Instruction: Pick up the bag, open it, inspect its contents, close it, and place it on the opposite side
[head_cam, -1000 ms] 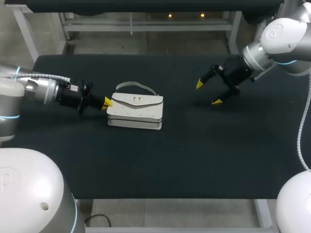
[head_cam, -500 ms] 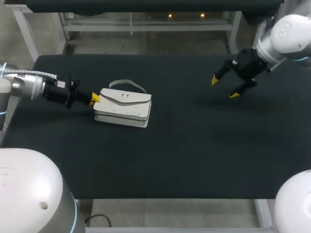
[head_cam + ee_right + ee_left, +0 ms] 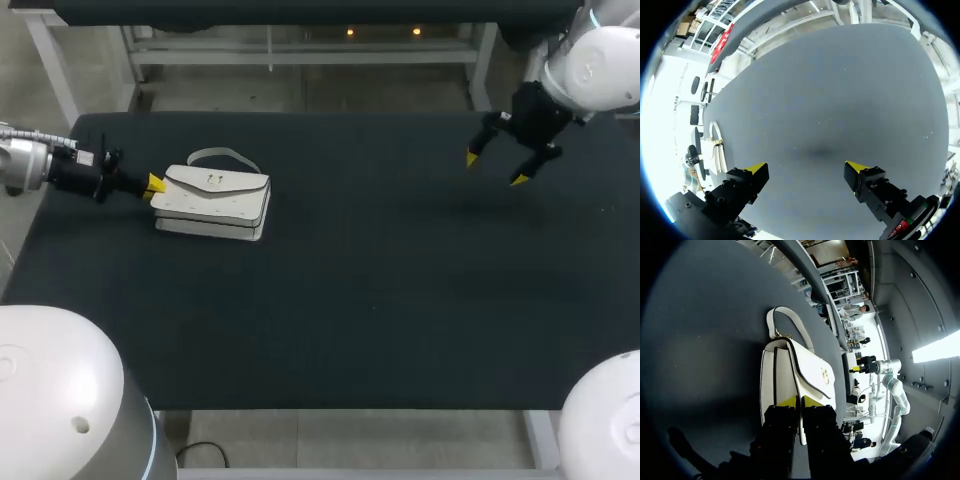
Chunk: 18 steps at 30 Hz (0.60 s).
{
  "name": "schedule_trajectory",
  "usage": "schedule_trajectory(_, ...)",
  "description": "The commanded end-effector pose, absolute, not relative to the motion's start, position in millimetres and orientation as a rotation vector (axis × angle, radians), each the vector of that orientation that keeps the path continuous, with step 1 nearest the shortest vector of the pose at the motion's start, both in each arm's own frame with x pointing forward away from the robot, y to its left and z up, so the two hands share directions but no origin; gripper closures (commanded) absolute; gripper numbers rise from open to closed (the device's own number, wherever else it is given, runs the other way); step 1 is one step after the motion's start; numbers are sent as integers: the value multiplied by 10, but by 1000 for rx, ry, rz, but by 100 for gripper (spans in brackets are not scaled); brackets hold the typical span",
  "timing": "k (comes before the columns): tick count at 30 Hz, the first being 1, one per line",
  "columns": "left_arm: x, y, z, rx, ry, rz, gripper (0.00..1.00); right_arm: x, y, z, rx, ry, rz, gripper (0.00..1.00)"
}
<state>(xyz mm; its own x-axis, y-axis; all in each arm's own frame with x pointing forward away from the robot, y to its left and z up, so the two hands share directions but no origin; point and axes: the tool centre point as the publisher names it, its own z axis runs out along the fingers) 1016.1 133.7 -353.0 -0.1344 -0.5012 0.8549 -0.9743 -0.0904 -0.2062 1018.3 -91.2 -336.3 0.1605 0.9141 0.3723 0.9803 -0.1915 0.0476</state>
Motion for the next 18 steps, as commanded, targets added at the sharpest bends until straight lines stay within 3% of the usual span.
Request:
schedule_trajectory(1,10310,1585,-3554,1592,-1644,1168,100,10100,-1018,-3264,-2286,-1875,-464,0)
schedule_trajectory(18,10637,2338,-3592,1681,-1595,1233,100,10154,-1364,-3178,-2368,-1894,-392,0)
